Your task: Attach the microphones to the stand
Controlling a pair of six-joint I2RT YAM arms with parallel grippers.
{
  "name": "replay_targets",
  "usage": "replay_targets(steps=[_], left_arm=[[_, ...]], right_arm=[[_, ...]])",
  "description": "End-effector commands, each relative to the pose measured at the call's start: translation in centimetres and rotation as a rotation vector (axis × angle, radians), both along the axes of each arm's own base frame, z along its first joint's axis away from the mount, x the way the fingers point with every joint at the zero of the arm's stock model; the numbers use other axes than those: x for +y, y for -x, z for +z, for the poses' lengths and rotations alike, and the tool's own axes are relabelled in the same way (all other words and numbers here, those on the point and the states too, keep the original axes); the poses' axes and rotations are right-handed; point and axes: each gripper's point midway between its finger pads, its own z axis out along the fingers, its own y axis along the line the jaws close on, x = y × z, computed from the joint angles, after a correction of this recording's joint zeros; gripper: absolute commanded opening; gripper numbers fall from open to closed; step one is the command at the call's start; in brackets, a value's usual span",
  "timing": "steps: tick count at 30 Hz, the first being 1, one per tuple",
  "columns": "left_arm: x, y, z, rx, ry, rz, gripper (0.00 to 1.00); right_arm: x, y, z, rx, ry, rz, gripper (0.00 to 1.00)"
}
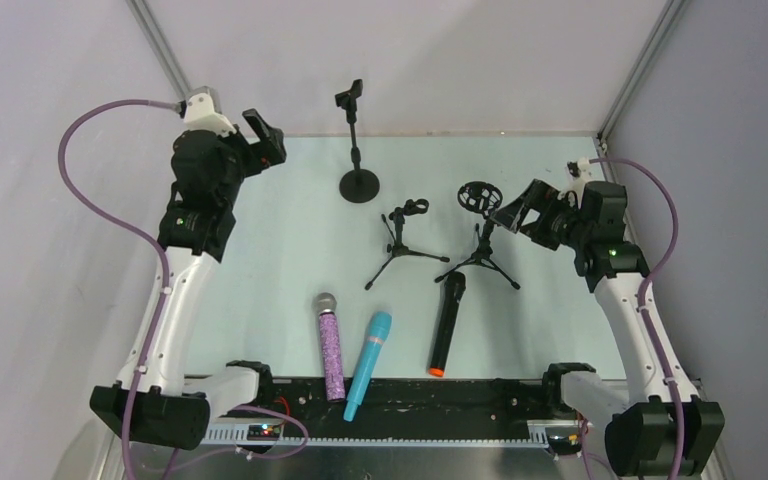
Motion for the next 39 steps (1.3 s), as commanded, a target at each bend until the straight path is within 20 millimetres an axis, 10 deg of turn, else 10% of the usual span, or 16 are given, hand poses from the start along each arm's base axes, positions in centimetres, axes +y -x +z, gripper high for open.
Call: replay_targets(steps=[1,22,39], left_arm=[[-0.1,1.0,2.1,-0.085,-0.019,-0.024,0.98],[-1.0,1.1,1.7,-0.086,-0.028,-0.082,0.98],[-1.5,0.9,1.3,-0.078,-0.014,-0.105,0.98]], right_arm=[[0.7,0.7,2.0,-0.065,0.052,0.032,1.0],[1.8,4.3,0.5,-0.009,0.147,0.063,1.0],[7.2,13.7,-9.6,0.274,0.15,0.201,1.0]])
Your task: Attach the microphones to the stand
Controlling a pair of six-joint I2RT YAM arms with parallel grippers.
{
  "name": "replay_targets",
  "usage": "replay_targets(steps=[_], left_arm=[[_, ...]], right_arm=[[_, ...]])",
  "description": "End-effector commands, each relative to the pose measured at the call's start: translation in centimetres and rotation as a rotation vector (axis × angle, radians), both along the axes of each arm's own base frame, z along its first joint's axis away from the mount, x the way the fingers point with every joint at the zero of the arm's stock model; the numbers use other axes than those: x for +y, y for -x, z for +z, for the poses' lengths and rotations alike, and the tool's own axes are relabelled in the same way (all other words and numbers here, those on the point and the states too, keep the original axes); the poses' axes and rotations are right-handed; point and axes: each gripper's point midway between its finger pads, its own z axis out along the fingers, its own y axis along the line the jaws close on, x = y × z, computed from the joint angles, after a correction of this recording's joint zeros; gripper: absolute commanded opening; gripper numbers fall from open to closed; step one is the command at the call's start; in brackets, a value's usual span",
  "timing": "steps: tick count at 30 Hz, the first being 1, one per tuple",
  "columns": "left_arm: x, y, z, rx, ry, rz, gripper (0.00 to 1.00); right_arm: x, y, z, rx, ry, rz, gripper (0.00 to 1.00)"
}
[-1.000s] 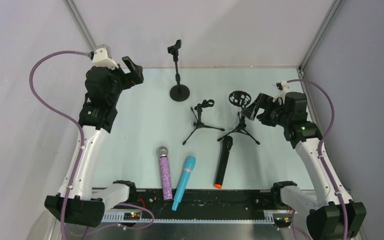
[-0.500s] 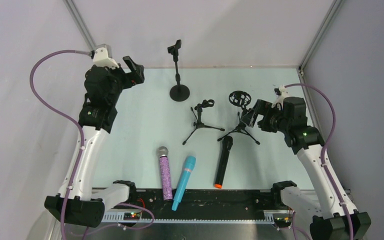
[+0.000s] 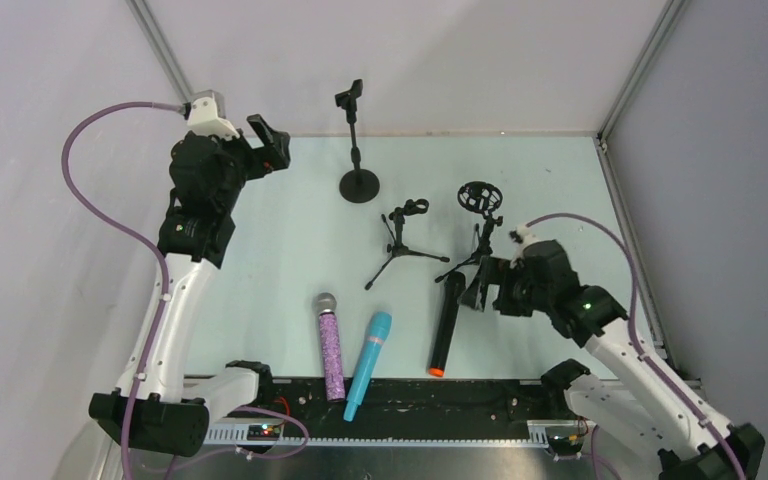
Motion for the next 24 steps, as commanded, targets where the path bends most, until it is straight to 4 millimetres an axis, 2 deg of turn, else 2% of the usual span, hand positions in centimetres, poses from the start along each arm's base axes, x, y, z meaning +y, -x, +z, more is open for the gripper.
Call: replay_targets(steps=[1,4,11,17,24], left_arm=[[0.0,0.1,1.2,-0.048,-0.001,-0.01,0.98],[0.1,0.1,1.3,-0.05,-0.004,-0.003,0.98],[-0.1,0.1,1.1,-0.045,-0.003,-0.01,0.98],[-0.2,0.3,1.0,-0.046,-0.001,-0.018,0.98],[-0.2,0.2,0.9,-0.041,-0.001,-0.02,0.98]], right_arm=[[1.8,1.6,-2.7,0.086,0.033,-0.006,1.0],[3.3,2.7,-4.2,0.108,0.092,0.044,1.0],[5.2,2.3,-7.0,0.112,0.201,0.075,1.0],[4.9,0.3,-8.8,0.067,0.313,0.052,1.0],[6.2,-1.3,-10.0,0.019,0.416,0.094,0.97]])
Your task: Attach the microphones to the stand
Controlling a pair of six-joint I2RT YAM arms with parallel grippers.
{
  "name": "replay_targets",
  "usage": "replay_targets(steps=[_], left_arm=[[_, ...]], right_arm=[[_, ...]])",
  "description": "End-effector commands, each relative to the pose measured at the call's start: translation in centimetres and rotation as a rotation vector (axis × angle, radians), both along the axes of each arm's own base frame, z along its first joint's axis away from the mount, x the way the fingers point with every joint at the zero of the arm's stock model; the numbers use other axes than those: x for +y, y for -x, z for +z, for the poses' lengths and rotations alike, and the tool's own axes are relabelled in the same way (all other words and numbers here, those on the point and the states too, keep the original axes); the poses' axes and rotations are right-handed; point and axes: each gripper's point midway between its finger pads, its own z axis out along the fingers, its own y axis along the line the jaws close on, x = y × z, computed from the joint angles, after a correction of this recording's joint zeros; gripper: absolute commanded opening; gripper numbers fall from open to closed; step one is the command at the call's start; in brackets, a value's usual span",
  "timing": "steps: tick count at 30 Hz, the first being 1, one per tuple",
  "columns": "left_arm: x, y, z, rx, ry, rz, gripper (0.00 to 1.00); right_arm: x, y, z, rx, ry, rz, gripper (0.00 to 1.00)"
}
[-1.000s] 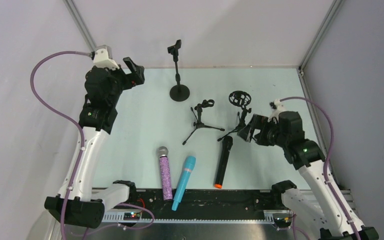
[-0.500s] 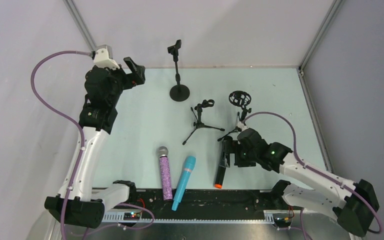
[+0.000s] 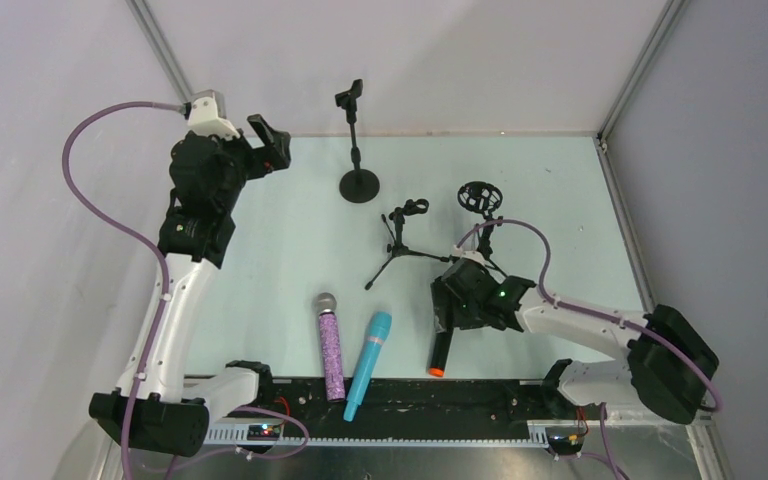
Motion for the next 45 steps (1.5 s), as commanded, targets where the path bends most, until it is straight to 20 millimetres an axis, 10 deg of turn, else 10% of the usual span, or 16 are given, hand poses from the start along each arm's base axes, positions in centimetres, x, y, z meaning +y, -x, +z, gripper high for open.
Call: replay_targets(steps=[1,10,24,34,45], left_arm=[[-0.1,0.1,0.7,-0.034,-0.003,-0.01,0.99],[-0.1,0.0,0.4,-0.026,-0.002,-0.01,0.98],[0.0,0.0,0.3,-0.024,-0.001,-0.006,0.98],[-0.1,-0.2,0.0,-0.017,-0.002,-0.008,0.98],[-2.1,-1.7,-1.8,0.05,0.062,-0.09,0.98]], right_arm=[[2.0,-2.8,1.0,-0.121,0.028,0.029,0.97],[3.4,-2.9,-1.9,-0.14,0.174,0.155,0.84],[5.6,-2.6,-1.2,-0.203,0.229,0.362,0.34],[5.2,-2.7,2.5,-0.288,0.195,0.335,0.97],[4.3,-4.5,16.8,-0.572,-0.173,0.204,0.99]])
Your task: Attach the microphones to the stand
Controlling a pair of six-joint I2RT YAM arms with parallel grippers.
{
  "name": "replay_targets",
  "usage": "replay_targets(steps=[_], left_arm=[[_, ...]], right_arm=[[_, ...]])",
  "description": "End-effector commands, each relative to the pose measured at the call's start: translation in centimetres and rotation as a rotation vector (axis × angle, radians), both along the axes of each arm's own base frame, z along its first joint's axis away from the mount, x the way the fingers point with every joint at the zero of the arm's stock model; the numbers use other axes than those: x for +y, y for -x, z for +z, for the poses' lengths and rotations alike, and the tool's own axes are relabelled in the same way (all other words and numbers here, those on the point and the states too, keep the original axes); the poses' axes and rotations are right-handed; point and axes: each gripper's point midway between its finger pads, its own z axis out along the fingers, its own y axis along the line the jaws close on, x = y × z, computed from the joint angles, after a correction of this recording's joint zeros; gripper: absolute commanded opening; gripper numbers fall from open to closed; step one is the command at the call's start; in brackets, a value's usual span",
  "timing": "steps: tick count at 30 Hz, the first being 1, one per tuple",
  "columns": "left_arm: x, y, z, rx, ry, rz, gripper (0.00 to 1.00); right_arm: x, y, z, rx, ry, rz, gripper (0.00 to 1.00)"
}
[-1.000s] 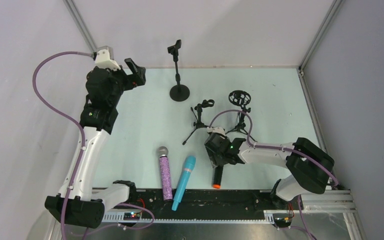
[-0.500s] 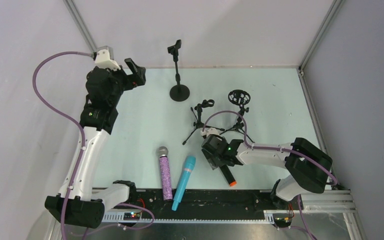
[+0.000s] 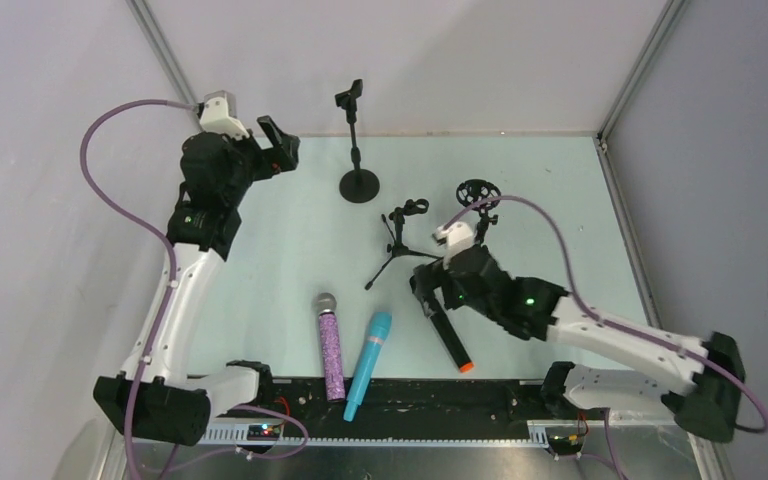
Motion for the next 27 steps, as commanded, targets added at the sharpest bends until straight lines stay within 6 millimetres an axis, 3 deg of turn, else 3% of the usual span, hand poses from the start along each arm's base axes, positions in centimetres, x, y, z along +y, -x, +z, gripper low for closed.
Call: replay_targets(steps=[1,6,9,12,16,19,24,27], left_arm=[[-1.7,-1.1,-0.6,0.021,0.057,-0.073,0.98],[-2.9,-1.1,-2.5,0.076,0.093,-0.131,0.98],[-3.2,0.1,-3.5,0.096,0.109,-0.152,0.98],[-3.5,1.6,-4.3,0.105,0.127,-0.171,0.98],[-3.8,3.3,-8.6,0.195,0.159,-0.179,0.98],[-3.8,4.8,-13.1,0.311,0.189,-0.166,0.98],[-3.8,7.0,-18.6,0.464,0.228,-0.145,0.98],[-3.8,7.9,-20.6,0.531,0.215,-0.145,0.98]], right_arm=[[-1.6,-1.6,8.2,-0.138,-0.231,-0.059,0.99],[-6.1,-3.2,13.3,-0.221,-0.406,-0.151,1.0],[-7.9,-3.6,13.9,-0.22,-0.441,-0.175,1.0],[-10.1,-4.5,13.4,-0.203,-0.435,-0.238,0.99],[-11.8,-5.2,12.2,-0.151,-0.424,-0.288,0.99],[-12.8,-6.0,11.3,-0.125,-0.41,-0.327,1.0],[-13.4,-8.0,9.3,-0.065,-0.388,-0.389,0.99],[-12.9,-9.3,8.3,-0.034,-0.387,-0.401,0.99]])
